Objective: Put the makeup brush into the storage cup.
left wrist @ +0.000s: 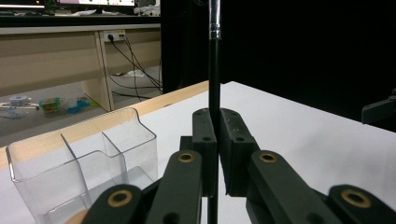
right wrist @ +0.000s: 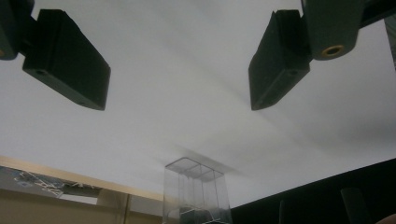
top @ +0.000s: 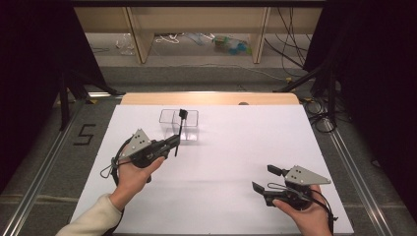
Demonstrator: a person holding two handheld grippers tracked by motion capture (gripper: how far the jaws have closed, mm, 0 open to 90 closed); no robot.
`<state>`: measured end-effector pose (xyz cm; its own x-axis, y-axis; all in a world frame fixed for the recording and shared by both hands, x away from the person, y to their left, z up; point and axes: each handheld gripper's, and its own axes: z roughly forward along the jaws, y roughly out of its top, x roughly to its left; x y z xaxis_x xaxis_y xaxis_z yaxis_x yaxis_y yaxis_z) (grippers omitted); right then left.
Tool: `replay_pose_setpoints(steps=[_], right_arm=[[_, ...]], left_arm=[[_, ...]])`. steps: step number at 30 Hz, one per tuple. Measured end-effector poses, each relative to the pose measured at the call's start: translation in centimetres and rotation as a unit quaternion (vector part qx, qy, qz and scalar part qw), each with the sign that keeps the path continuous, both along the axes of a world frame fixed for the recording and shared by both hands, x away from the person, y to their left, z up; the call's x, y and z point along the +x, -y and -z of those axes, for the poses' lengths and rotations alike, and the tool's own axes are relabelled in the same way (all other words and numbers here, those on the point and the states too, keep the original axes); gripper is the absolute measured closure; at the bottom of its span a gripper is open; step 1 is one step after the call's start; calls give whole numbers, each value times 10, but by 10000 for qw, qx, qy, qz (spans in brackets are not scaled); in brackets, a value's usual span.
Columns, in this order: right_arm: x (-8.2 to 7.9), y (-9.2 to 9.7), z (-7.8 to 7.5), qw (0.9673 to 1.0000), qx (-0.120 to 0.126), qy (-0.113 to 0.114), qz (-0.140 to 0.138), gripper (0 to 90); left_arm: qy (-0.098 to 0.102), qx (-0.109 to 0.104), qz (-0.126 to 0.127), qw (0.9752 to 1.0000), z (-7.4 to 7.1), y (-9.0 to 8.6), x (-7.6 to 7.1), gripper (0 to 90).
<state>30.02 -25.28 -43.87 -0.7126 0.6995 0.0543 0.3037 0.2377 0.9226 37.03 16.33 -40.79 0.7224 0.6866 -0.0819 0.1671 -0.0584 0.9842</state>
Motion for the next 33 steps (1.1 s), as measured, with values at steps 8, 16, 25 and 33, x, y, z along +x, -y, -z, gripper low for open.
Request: replay_pose_setpoints(steps=[8, 16, 25, 33], right_arm=[[0, 0, 0, 10000, 1, 1, 1, 220], [0, 0, 0, 10000, -6, -2, -1, 220], [-1, 1, -1, 10000, -72, -31, 7, 217], [0, 0, 0, 10000, -4, 1, -13, 216]], left_arm=[[18, -13, -45, 10000, -1, -1, 1, 853], [28, -21, -77, 10000, -1, -3, 1, 853], [91, 12, -113, 9999, -2, -5, 3, 853], [81, -16, -154, 9998, -2, -6, 3, 853]])
